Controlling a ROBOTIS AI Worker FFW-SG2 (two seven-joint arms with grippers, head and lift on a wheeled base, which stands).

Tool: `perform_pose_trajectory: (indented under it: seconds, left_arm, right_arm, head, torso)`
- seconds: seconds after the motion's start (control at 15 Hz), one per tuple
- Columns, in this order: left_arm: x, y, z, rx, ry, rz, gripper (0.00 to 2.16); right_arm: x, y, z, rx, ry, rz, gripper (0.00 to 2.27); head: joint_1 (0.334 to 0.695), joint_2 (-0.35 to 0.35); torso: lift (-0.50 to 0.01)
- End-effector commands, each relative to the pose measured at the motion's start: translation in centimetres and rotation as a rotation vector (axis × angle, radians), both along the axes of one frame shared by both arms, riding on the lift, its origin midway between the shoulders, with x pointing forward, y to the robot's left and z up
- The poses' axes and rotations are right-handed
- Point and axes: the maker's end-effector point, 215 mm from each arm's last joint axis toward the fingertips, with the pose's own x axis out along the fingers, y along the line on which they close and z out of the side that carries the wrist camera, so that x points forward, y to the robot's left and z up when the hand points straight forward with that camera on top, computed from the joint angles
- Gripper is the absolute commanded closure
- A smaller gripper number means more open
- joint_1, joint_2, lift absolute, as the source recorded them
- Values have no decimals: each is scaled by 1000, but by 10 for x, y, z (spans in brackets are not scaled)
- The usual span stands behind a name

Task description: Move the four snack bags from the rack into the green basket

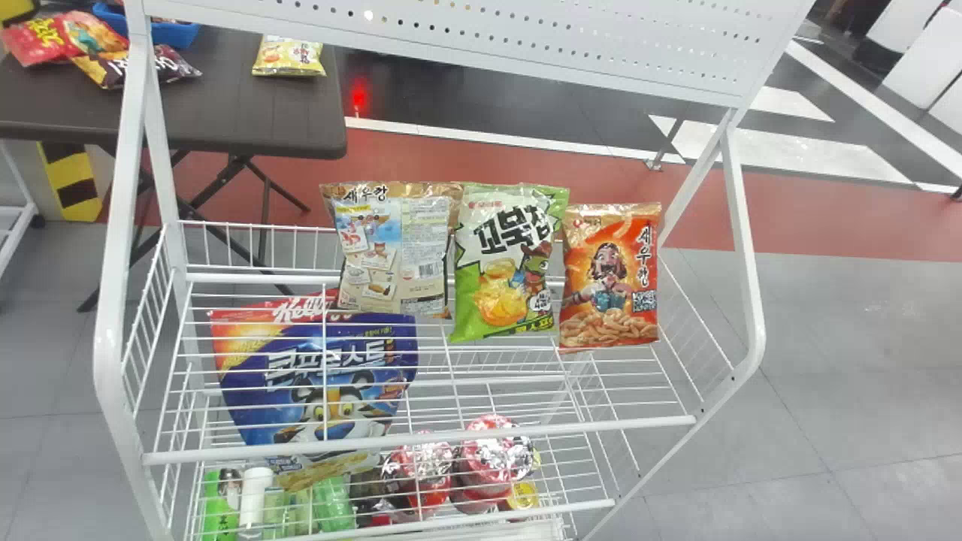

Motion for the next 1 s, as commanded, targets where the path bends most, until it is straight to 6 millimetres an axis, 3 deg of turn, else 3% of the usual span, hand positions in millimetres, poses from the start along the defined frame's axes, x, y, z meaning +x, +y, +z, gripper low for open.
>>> perform_pose_trajectory:
  seconds: [0.0, 0.2, 0.33, 0.53, 0.67, 0.93]
  left_arm:
    - [-2, 0, -1, 0, 5, -2, 2115]
    - [-5, -6, 0, -3, 5, -13, 2118]
    - [-9, -9, -2, 10, 8, -28, 2118]
    - [-10, -10, -2, 22, 9, -35, 2115]
    - [-11, -11, -3, 23, 9, -36, 2118]
    - [-4, -9, -1, 21, -1, -40, 2115]
  right_arm:
    - [67, -30, 50, -77, -306, -87, 53]
    - [145, -37, 131, -154, -701, -132, 53]
    - [193, -27, 163, -170, -867, -144, 56]
    - [260, -19, 161, -160, -904, -201, 63]
    - [297, -9, 159, -161, -904, -234, 63]
    - [360, -5, 146, -186, -871, -281, 83]
  head:
    - [695, -350]
    - [695, -350]
    - [695, -350]
    - [695, -350]
    - [695, -350]
    - [695, -287]
  torso:
    - [0]
    - [0]
    - [0]
    - [0]
    - [0]
    - [0]
